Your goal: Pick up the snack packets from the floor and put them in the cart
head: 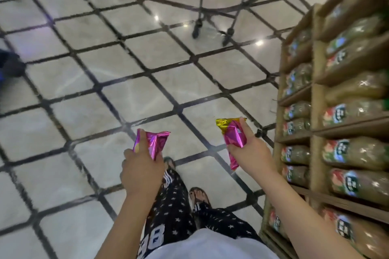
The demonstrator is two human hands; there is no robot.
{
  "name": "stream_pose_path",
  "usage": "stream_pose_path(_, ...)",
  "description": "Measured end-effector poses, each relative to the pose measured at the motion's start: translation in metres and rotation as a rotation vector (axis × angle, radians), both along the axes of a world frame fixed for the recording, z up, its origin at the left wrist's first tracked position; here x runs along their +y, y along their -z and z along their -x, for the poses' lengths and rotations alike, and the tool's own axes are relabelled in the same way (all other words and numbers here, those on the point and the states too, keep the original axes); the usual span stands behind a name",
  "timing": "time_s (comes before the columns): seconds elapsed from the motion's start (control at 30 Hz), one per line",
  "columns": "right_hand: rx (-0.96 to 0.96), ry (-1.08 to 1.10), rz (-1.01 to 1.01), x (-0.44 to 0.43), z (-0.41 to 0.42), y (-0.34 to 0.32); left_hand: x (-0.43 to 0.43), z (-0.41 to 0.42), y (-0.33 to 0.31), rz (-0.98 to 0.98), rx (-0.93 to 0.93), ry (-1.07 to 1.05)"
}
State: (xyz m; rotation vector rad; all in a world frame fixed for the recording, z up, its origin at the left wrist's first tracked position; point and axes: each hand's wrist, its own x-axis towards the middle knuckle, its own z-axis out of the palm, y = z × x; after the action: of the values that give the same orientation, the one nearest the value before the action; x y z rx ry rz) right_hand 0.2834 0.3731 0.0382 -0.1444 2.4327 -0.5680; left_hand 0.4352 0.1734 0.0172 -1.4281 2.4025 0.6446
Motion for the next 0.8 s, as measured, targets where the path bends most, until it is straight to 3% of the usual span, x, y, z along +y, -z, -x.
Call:
stream_pose_path(0.27, 0.036, 0.21, -0.008, -0.05, 0.075, -0.014, -0.066, 0.105, -0.007, 0.0, 0.015, 0.224)
stream_pose_path(0.53, 0.11, 0.384, 0.212, -0.126, 0.164, -0.046, -0.144, 0.231, -0.052, -0.02, 0.202, 0.321)
stream_pose_path(0.8, 0.195, 0.475, 0.323, -0.117, 0.272, -0.076, -0.15, 0.382, -0.086, 0.069, 0.213, 0.464)
